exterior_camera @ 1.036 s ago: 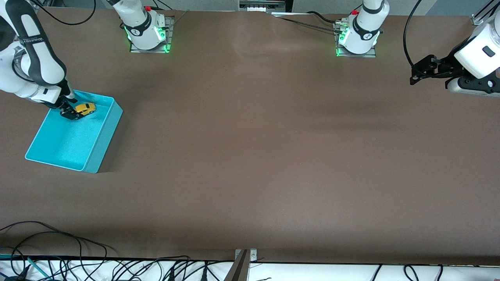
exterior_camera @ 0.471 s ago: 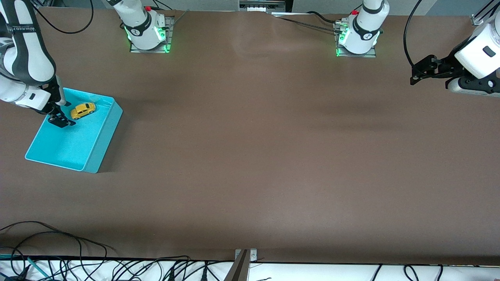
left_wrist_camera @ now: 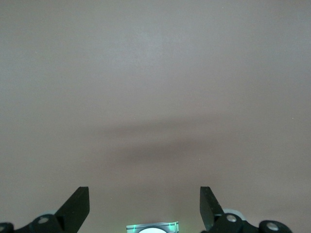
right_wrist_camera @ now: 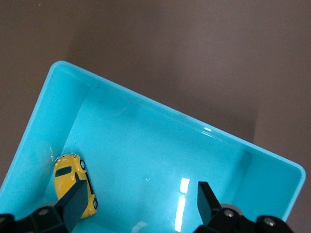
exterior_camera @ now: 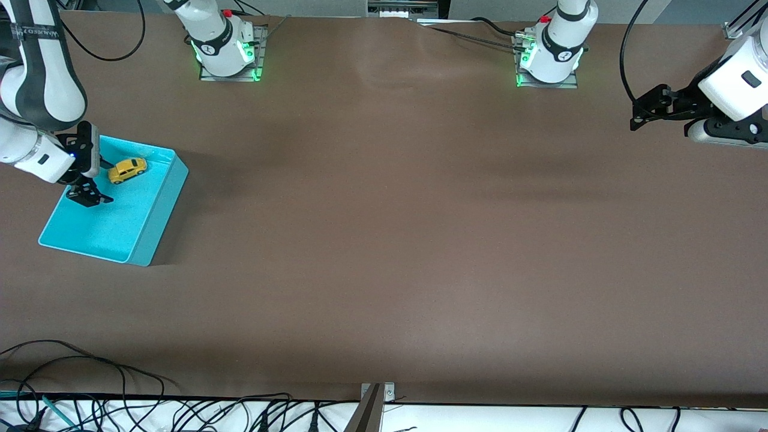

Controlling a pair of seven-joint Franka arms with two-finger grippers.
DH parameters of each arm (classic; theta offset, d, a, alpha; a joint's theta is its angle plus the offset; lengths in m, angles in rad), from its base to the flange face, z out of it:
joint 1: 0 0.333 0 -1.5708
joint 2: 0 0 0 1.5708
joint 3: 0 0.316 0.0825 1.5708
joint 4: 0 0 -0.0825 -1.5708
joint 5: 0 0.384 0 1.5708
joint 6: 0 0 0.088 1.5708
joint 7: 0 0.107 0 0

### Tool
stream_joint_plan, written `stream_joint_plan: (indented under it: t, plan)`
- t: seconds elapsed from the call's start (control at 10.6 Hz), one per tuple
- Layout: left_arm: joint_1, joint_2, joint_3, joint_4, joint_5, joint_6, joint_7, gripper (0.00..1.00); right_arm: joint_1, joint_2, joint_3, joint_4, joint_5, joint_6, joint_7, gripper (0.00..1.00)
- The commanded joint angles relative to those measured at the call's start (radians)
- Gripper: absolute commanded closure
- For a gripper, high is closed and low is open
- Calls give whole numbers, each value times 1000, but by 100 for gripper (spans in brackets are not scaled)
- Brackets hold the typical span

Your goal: Wind up and store yellow beetle car

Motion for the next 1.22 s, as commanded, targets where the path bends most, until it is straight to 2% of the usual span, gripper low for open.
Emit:
stream_joint_plan:
  t: [0.0,0.38,1.13]
  plan:
    - [4,13,-2,29,8,24,-7,0,50,-43,-14,25,20,-49,179,0]
    - [3,13,-3,29,8,29,-7,0,156,-140,-9,51,16,-144,544,0]
    - [3,13,-3,28,8,29,-7,0,308,-149,14,315,-24,-447,1352,0]
